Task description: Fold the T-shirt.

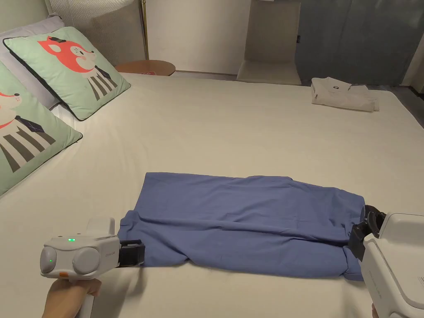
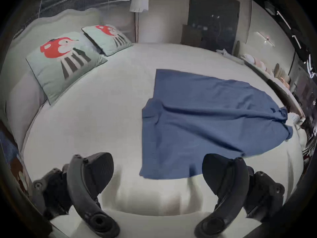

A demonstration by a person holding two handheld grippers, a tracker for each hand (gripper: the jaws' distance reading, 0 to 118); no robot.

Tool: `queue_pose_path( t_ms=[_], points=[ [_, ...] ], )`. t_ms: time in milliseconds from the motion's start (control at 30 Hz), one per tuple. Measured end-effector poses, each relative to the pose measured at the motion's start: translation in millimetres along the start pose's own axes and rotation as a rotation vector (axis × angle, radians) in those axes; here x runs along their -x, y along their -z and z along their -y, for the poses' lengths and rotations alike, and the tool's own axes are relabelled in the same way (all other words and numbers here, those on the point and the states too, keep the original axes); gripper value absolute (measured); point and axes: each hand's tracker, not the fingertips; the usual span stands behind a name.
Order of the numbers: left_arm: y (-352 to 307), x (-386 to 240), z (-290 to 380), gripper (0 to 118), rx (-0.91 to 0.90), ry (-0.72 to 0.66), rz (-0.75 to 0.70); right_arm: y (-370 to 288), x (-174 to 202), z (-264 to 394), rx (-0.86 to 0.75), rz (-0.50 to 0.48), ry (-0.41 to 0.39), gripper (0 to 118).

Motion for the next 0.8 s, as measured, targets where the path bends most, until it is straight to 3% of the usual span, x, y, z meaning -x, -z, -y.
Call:
queue_pose_path(
  t_ms=[67, 167, 200, 267, 367, 467, 500, 533, 567, 600, 633, 667, 800],
  points=[
    [12, 2, 3, 95, 0.028, 0.003, 0.001, 8, -3, 9, 0.01, 0.003, -0.001, 1],
    [26, -2, 9, 37, 0.062, 0.008, 0.04, 7, -4, 9, 0.022, 0.004, -0.003, 1],
    [29, -5, 12, 28, 0.075, 0.022, 0.041, 6, -4, 8, 0.027, 0.005, -0.006, 1],
    [28, -12, 17, 27, 0.037, 0.039, 0.05, 7, -8, 10, 0.035, 0.01, -0.015, 1],
    [17, -20, 15, 7, 0.009, 0.064, 0.058, 11, -14, 13, 0.064, 0.021, -0.018, 1],
    [7, -19, 9, 6, -0.032, 0.067, 0.044, 28, -29, 28, 0.19, 0.024, 0.007, 1],
    [3, -17, 6, 6, -0.047, 0.06, 0.047, 38, -35, 36, 0.254, 0.028, 0.022, 10],
    [-1, -15, 3, 6, -0.052, 0.054, 0.059, 50, -42, 46, 0.329, 0.027, 0.036, 26],
    [-4, -14, 0, 6, -0.06, 0.049, 0.07, 62, -49, 55, 0.393, 0.021, 0.058, 47],
    [-8, -13, -2, 6, -0.066, 0.046, 0.073, 75, -54, 65, 0.467, 0.02, 0.066, 77],
    [-10, -12, -4, 6, -0.072, 0.044, 0.078, 85, -58, 74, 0.528, 0.024, 0.075, 93],
    [-11, -12, -5, 6, -0.076, 0.044, 0.081, 96, -62, 85, 0.591, 0.032, 0.09, 100],
    [-16, -14, -6, 6, -0.083, 0.034, 0.085, 109, -64, 99, 0.636, 0.046, 0.078, 98]
  ],
)
